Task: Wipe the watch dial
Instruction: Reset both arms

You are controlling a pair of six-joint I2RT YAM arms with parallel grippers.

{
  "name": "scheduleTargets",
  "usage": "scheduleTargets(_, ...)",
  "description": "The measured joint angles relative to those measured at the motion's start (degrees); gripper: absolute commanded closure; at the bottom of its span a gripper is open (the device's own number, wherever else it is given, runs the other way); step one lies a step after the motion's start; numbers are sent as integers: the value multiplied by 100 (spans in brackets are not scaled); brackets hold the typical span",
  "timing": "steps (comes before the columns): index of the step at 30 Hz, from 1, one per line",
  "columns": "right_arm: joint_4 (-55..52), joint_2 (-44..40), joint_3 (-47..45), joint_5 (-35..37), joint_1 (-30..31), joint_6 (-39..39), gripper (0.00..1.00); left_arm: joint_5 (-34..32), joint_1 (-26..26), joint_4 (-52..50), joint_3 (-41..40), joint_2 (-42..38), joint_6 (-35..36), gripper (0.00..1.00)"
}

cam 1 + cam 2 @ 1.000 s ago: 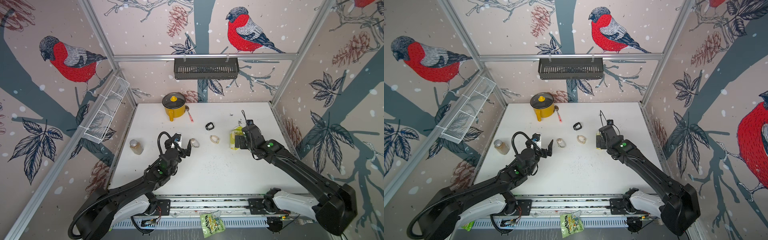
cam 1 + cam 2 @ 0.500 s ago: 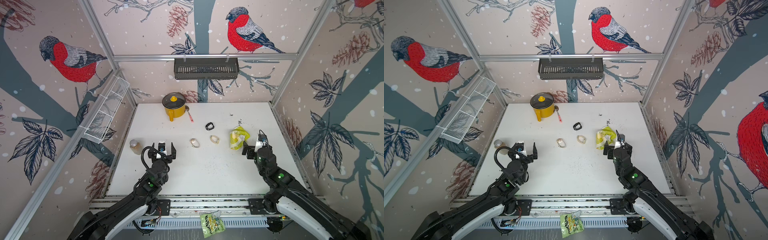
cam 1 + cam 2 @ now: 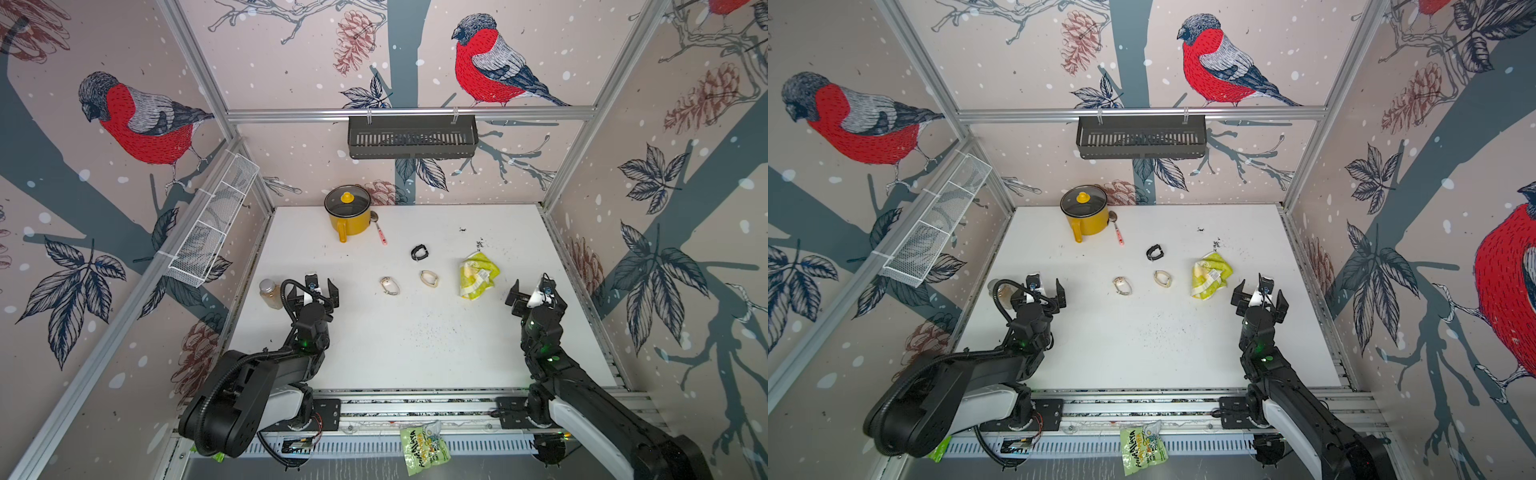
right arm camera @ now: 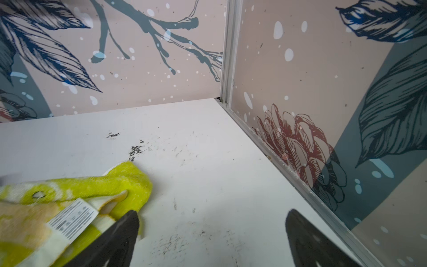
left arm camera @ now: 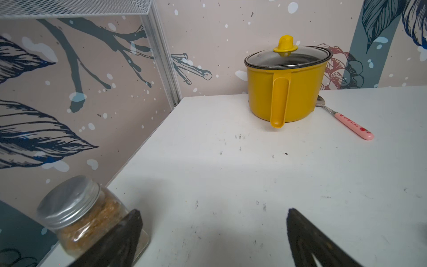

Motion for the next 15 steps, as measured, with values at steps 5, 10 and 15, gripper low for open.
scheduleTargets(5, 603, 437, -125, -334, -402, 122, 0, 94, 190, 793, 72, 866, 127, 3)
scheduleTargets(10, 1231, 1156, -57, -518, -691, 116, 0, 125, 374, 1152, 50, 894, 116, 3)
scheduleTargets(15, 1869, 1969, -9, -776, -909, 39, 0, 433, 520, 1237, 4, 896, 72, 4)
